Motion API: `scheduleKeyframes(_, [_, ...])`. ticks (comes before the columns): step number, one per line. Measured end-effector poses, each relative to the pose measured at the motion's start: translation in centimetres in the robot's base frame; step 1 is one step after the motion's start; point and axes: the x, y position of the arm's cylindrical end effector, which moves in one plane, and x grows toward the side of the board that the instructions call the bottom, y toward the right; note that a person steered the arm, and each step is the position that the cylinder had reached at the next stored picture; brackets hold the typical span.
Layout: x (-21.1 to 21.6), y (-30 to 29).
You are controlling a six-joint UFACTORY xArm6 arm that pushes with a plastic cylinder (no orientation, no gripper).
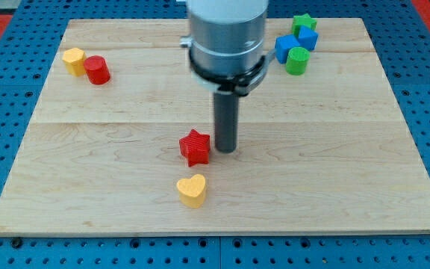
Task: Move the arm below the yellow hexagon
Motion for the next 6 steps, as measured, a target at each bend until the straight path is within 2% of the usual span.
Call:
scheduleKeyframes(1, [-6.6, -0.5])
scheduleKeyframes(2, [-8.1, -8.0])
scheduleKeyframes(3, [-7.7, -17.6])
scheduleKeyframes(4, [-9.8, -25.3])
scheduleKeyframes(5, [-13.5, -26.8])
scheduleKeyframes(6, [-15.4, -25.2])
